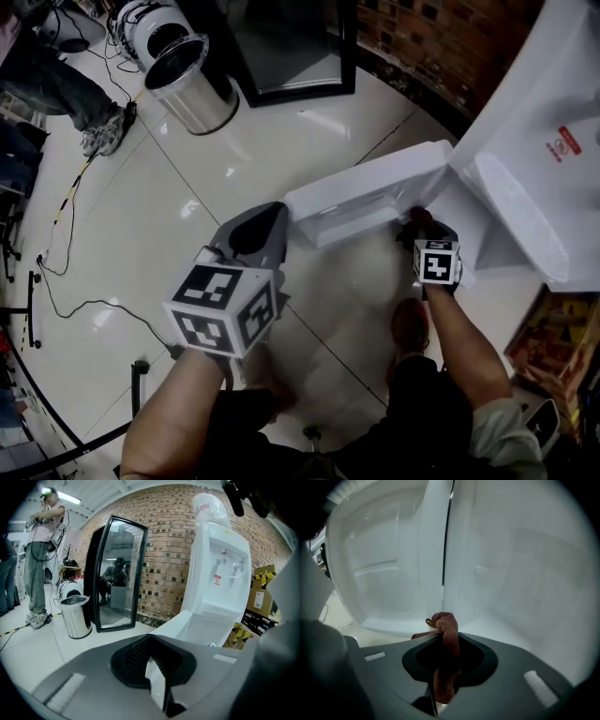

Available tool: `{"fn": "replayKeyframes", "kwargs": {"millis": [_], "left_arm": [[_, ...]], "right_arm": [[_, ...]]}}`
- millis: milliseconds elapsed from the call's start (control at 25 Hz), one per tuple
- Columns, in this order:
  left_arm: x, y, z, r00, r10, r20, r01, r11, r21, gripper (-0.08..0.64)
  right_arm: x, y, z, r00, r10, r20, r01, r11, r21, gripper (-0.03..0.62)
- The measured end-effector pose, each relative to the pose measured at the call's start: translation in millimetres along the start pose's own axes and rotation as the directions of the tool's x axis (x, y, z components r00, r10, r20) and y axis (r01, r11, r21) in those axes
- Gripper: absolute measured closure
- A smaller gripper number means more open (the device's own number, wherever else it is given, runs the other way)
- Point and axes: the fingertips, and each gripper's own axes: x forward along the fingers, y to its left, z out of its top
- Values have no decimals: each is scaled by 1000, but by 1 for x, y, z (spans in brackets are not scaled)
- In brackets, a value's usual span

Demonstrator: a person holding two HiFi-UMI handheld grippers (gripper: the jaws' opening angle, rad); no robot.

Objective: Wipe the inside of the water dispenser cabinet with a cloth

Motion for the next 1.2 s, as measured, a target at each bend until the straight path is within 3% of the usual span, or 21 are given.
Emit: {"fn": "replayKeyframes", "kwargs": {"millis": [200,360,440,560,680,800,1000,1200], "left_arm": [[-3,0,2,999,7,-35,-6,999,34,560],[-21,-14,30,999,16,39,-19,996,82,560],[-33,-38,40,997,-26,67,22,998,59,560],[-48,-93,42,988,-140,68,141,990,-12,560],[-55,-139,37,973,-225,47,226,974,-6,560],[-55,-158,26,964,-264,20,265,964,-18,560],[-40,-160,15,961,-276,-32,277,960,39,560],[-23,-154,18,958,-281,-46,283,958,48,560]], "right_arm": [[-39,8,18,994,73,80,-75,997,22,509],[-75,10,30,988,92,125,-98,995,36,509],[-86,11,28,988,98,119,-104,994,45,509],[-90,6,19,992,87,93,-95,991,90,509],[-79,3,4,996,87,36,-92,982,165,509],[-58,7,-8,995,101,-16,-95,972,216,508],[-14,10,-16,993,102,-65,-81,958,276,508],[21,13,-18,992,85,-91,-58,962,268,508]]}}
